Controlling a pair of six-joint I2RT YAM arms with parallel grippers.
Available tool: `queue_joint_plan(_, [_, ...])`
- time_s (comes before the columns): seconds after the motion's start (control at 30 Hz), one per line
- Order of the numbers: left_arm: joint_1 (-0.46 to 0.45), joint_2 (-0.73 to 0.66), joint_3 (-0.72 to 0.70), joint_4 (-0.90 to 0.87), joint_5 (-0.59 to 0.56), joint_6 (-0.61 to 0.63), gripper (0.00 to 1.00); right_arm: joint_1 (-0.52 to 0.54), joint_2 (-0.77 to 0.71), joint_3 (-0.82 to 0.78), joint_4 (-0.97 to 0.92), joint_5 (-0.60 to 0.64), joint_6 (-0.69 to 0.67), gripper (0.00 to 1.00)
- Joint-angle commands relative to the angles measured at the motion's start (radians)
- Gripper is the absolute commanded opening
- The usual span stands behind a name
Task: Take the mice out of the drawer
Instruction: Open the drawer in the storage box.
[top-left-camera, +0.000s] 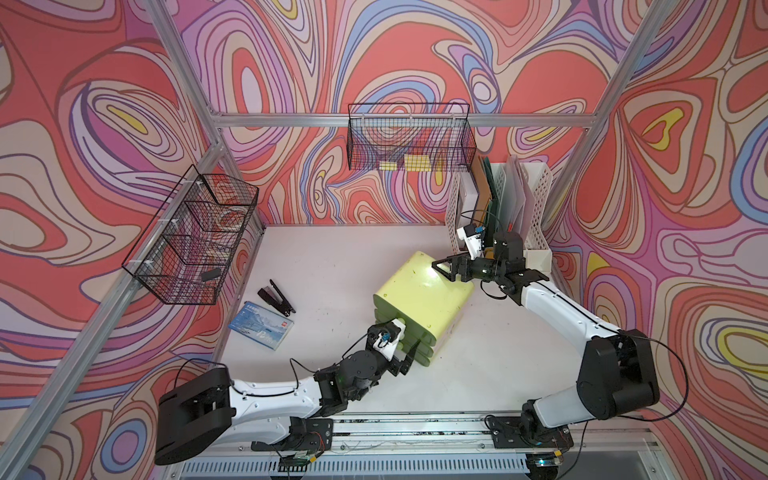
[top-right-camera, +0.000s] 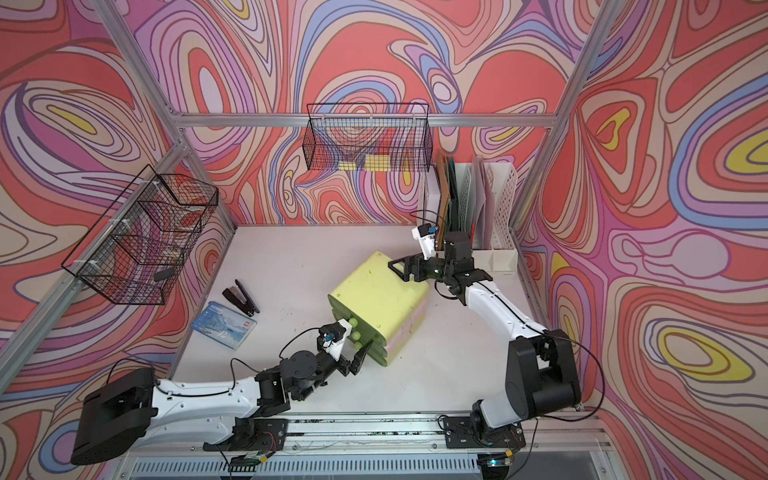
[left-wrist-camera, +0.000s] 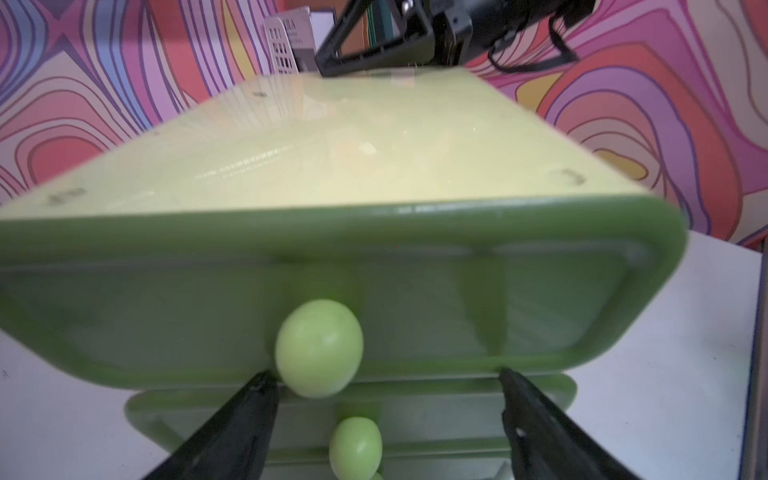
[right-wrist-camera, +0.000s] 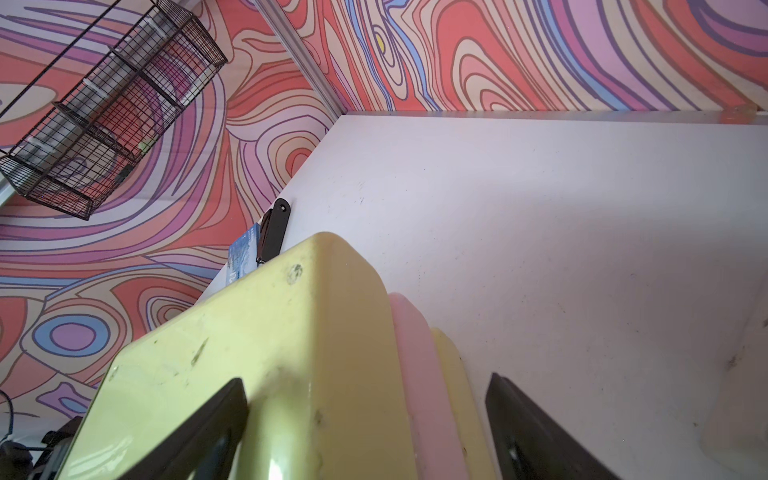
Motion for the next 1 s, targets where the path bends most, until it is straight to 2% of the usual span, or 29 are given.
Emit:
queue_joint_plan(0.0, [0.013,-0.17,-0.057,-0.05,0.021,0.022,0.89,0.012,-0.002,0.012,-0.045,0.002,-0.011,0.94])
queue_joint_plan(0.13, [0.074,-0.343,-0.094,-0.167,0.094,-0.007,0.87,0.013,0.003,0.006,-0.023,-0.006,0.004,0.94])
queue_joint_plan(0.3, [0.081,-0.394,-0.089,-0.251,0.107,-0.005,0.88,0.013,0.009,0.007,-0.02,-0.012,0.006,0.94])
queue_joint_plan(0.43, [0.082,-0.355,-0.087,-0.208,0.111,0.0,0.87,0.012,0.006,0.005,-0.02,-0.012,0.006,0.94])
queue_joint_plan(0.77, [0.086,-0.139,-0.043,-0.006,0.107,0.041,0.81,0.013,0.004,0.001,-0.015,-0.013,0.008,0.93])
queue_joint_plan(0.97, [0.088,-0.109,-0.026,0.033,0.115,0.052,0.77,0.012,0.008,0.0,-0.012,-0.013,0.009,0.94])
